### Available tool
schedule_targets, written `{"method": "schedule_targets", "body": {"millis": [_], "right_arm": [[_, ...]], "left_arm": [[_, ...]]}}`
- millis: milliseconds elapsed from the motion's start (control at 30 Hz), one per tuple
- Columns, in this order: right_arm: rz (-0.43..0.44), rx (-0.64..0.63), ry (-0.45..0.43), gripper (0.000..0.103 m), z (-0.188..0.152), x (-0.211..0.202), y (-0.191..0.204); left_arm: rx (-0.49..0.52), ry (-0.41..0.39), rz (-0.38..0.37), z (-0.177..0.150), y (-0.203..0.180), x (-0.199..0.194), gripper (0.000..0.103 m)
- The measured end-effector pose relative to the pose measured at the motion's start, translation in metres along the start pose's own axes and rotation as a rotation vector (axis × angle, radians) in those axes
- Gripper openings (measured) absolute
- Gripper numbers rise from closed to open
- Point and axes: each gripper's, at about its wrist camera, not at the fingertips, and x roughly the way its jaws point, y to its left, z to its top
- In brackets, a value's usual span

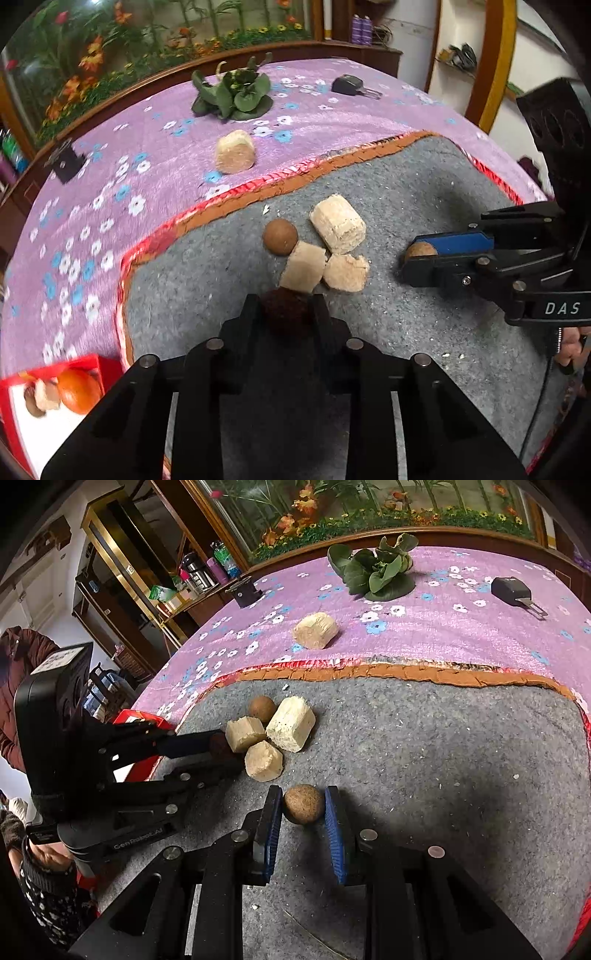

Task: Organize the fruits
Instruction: 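Carry the red date and brown nut into the white tray and open both tools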

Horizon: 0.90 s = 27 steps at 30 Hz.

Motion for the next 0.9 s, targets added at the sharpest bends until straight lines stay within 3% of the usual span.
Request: {"method": "schedule_targets", "body": {"millis": [233, 433, 633, 900], "right_arm": [[0.009, -0.023, -0.058, 0.024, -0.001, -0.008, 0.008], [0.035, -0.051, -0.058, 0.024, 0.001, -0.008, 0.036], [0.096, -0.161, -0.050, 0.024, 0.006, 0.002, 0.106], [0.216, -0.278, -0.052, 0.023, -0.002, 0.032, 0.206]], "left_arm": [[-0.088, -0.066, -0.009, -0.013, 0.001, -0.025, 0.024], [-0.161, -0.163, 0.072, -0.036, 0.007, -0.077, 0.024], [-0.293, -0.224, 0.174, -0.078, 0.041, -0.126, 0.025], [-0.446, -0.206, 0.322, -0.141, 0.096, -0.155, 0.025]]}}
